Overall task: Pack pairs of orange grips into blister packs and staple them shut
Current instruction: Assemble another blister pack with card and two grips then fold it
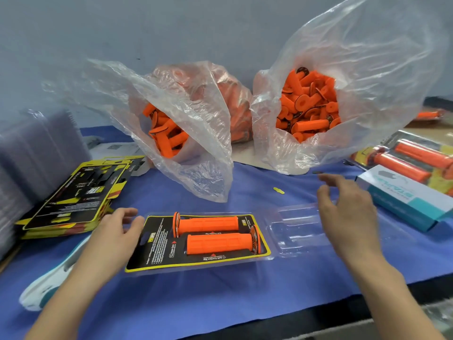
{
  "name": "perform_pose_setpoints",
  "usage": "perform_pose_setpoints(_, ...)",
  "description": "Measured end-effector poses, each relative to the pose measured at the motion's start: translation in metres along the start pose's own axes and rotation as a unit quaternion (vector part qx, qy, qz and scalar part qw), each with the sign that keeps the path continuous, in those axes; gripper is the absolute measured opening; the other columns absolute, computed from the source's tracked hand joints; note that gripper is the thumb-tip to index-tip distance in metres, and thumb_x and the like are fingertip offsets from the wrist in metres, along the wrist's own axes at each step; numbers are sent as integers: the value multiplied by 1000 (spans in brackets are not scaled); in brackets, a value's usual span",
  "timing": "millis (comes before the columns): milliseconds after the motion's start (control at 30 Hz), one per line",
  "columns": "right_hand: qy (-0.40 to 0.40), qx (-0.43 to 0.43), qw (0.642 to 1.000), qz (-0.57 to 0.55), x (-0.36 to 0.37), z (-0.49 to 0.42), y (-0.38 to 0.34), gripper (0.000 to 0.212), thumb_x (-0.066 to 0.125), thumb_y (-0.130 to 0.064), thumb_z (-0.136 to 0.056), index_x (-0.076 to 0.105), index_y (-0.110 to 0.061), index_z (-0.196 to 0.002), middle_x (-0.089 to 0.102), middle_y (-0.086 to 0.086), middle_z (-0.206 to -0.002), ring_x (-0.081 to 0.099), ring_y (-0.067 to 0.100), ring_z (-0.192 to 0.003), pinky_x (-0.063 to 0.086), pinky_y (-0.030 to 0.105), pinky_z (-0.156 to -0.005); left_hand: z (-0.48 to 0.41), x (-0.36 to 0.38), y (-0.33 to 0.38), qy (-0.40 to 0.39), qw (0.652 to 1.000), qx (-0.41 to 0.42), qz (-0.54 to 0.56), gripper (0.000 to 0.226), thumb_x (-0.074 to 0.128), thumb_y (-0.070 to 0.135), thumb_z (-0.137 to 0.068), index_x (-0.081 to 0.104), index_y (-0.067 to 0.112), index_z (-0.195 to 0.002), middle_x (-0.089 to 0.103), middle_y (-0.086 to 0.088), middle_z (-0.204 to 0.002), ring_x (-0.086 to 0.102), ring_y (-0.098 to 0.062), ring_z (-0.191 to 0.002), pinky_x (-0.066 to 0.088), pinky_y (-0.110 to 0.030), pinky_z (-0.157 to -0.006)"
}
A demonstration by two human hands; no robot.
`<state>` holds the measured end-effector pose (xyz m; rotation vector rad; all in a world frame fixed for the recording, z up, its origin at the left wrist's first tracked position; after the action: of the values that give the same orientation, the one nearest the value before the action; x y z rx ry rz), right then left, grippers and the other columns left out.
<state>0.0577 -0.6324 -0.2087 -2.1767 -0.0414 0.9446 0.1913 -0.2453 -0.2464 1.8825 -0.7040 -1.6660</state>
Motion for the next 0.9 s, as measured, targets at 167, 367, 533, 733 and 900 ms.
perform_pose_setpoints(167,-80,147,976,136,-24,-6,65,47,49,-32,-96,47,-17,-141,47,23,-138,42,44,-124,38,50,-99,11,10,-11,-66,996,-67,-11,39,61,34,-95,62,7,-123,69,-12,-116,63,-27,-105,46,-35,-87)
perform_pose_setpoints(367,-128,194,965,125,-25,-13,96,51,52,-36,-95,43,-17,-141,51,25,-134,48,43,-121,41,50,-95,16,16,-21,-116,985,-102,81,16,61,32,-96,68,17,-92,73,-1,-80,66,-15,-70,46,-26,-58)
perform_pose_setpoints(533,-104,197,974,42,-27,-27,105,43,58,-33,-93,56,-17,-132,60,16,-130,56,38,-115,42,43,-90,14,20,-29,-144,972,-142,115,14,58,28,-96,64,15,-98,72,-6,-82,68,-24,-75,51,-36,-72)
perform_pose_setpoints(733,9,216,955,-205,-39,-41,106,29,55,-28,-90,66,-25,-117,65,9,-111,63,29,-92,57,30,-60,12,18,-23,-138,973,-145,111,31,56,40,-96,65,12,-86,75,2,-77,69,-19,-74,51,-31,-72)
perform_pose_setpoints(900,148,265,828,-471,-34,-27,87,36,53,-21,-91,56,-12,-126,61,0,-96,66,15,-85,59,27,-75,13,19,-16,-133,982,-117,70,38,64,51,-89,66,14,-98,76,-1,-86,72,-21,-85,55,-43,-89)
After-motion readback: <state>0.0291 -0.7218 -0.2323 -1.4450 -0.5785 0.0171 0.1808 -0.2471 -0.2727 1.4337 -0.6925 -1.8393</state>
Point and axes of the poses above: each hand's wrist, its own z-axis away from the middle knuckle, its own x-axis out of the palm, y = z × x, the point moved 6 cm from there along -z, towards the middle knuckle
